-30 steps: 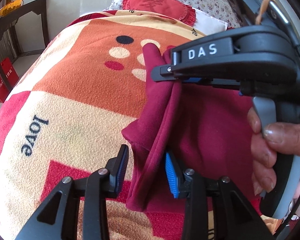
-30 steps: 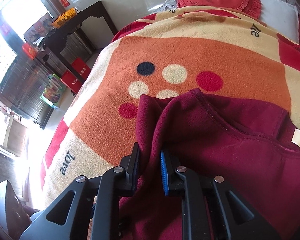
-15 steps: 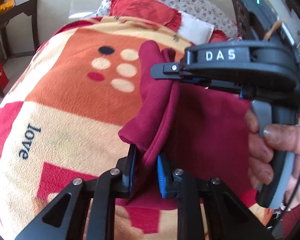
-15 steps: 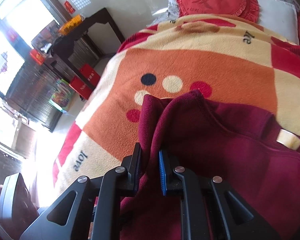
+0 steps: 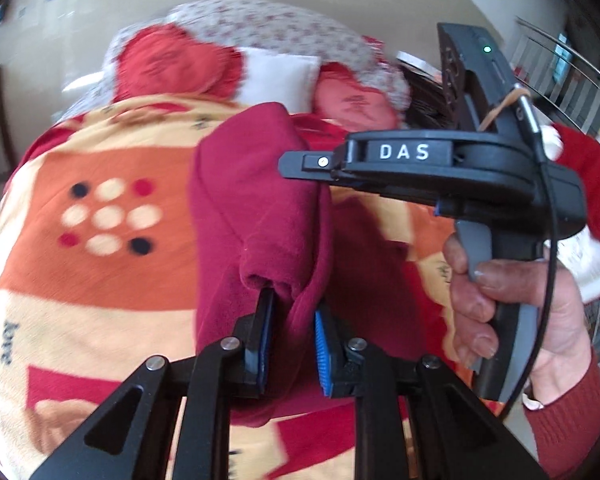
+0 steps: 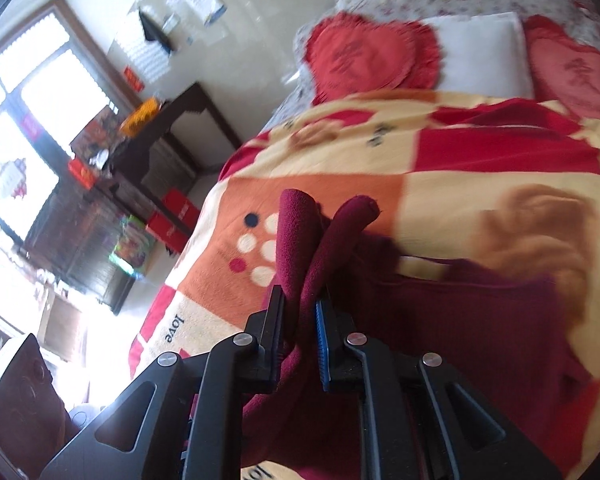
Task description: Fold small clothes
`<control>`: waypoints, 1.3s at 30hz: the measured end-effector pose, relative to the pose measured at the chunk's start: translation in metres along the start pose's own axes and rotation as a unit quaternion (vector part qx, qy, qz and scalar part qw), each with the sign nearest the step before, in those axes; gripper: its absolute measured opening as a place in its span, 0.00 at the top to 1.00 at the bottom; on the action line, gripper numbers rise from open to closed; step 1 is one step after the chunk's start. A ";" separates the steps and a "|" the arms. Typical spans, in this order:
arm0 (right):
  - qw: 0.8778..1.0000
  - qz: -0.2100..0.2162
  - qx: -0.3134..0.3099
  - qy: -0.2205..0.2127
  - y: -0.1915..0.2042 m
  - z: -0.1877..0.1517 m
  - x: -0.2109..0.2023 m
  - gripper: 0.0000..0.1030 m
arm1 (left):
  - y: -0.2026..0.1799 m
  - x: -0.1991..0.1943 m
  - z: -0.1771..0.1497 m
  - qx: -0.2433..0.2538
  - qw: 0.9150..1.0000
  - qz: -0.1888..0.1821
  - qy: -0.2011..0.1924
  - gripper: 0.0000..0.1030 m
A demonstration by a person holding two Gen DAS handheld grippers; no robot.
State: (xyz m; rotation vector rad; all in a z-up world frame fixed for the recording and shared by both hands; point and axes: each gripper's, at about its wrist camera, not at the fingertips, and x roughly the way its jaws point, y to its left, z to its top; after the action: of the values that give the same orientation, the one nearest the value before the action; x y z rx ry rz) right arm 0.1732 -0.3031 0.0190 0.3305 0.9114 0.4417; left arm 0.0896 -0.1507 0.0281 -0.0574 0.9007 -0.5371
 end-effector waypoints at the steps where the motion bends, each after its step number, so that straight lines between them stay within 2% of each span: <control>1: 1.000 -0.002 0.006 -0.007 -0.009 -0.001 -0.010 1.00 | -0.011 0.005 0.001 0.009 1.000 -0.007 0.002 0.81; 4: 0.999 -0.013 0.032 -0.022 -0.043 -0.013 -0.042 1.00 | -0.046 0.026 0.000 0.031 0.999 -0.024 0.018 0.81; 8: 0.996 -0.041 0.078 -0.024 -0.091 -0.037 -0.059 1.00 | -0.079 0.063 -0.015 0.051 0.997 -0.025 0.045 0.81; 12: 0.988 -0.074 0.138 -0.004 -0.141 -0.064 -0.042 1.00 | -0.099 0.100 -0.029 0.068 0.995 -0.012 0.072 0.81; 14: 0.985 -0.070 0.160 0.006 -0.155 -0.072 -0.030 1.00 | -0.104 0.100 -0.034 0.077 0.993 -0.009 0.087 0.79; 16: 0.984 -0.060 0.167 -0.006 -0.159 -0.077 -0.034 1.00 | -0.102 0.089 -0.032 0.079 0.992 -0.024 0.098 0.75; 17: 0.984 -0.060 0.170 -0.009 -0.158 -0.077 -0.038 0.98 | -0.095 0.074 -0.031 0.081 0.991 -0.040 0.094 0.68; 18: 0.983 -0.065 0.171 -0.013 -0.154 -0.077 -0.047 0.97 | -0.088 0.055 -0.029 0.087 0.992 -0.046 0.078 0.54; 20: 0.984 -0.054 0.166 -0.016 -0.148 -0.079 -0.059 0.90 | -0.078 0.029 -0.030 0.101 0.994 -0.022 0.047 0.36; 21: 0.986 -0.046 0.161 -0.019 -0.140 -0.081 -0.067 0.87 | -0.070 0.016 -0.031 0.109 0.994 -0.006 0.028 0.34; 23: 0.988 -0.042 0.145 -0.018 -0.123 -0.087 -0.077 0.74 | -0.058 0.010 -0.033 0.122 0.992 0.026 0.014 0.34; 25: 0.991 -0.041 0.127 -0.003 -0.107 -0.092 -0.075 0.67 | -0.045 0.016 -0.039 0.125 0.990 0.060 0.021 0.34; 26: 0.992 -0.044 0.120 0.012 -0.099 -0.095 -0.069 0.67 | -0.040 0.022 -0.042 0.118 0.990 0.067 0.030 0.34; 28: 0.993 -0.036 0.105 0.043 -0.089 -0.101 -0.050 0.68 | -0.027 0.041 -0.050 0.089 0.992 0.073 0.055 0.34; 29: 0.993 -0.043 0.096 0.049 -0.086 -0.107 -0.045 0.79 | -0.023 0.047 -0.056 0.081 0.992 0.075 0.063 0.34; 30: 0.993 -0.073 0.082 0.053 -0.084 -0.112 -0.041 0.92 | -0.020 0.053 -0.059 0.075 0.992 0.078 0.072 0.34; 31: 0.992 -0.083 0.079 0.052 -0.085 -0.115 -0.043 0.99 | -0.018 0.058 -0.063 0.071 0.991 0.079 0.081 0.34; 33: 0.993 -0.079 0.075 0.039 -0.087 -0.126 -0.058 1.00 | -0.015 0.063 -0.069 0.066 0.991 0.074 0.087 0.34; 36: 0.988 -0.119 0.080 0.049 -0.104 -0.140 -0.059 1.00 | -0.012 0.072 -0.078 0.069 0.990 0.082 0.096 0.34; 39: 0.988 -0.089 0.117 0.052 -0.116 -0.144 -0.060 1.00 | -0.009 0.071 -0.077 0.060 0.989 0.083 0.104 0.35</control>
State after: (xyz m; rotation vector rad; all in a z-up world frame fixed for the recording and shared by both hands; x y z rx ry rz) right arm 0.0502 -0.4206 -0.0755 0.4393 1.0882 0.1883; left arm 0.0633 -0.1783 -0.0699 0.1846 1.0644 -0.4463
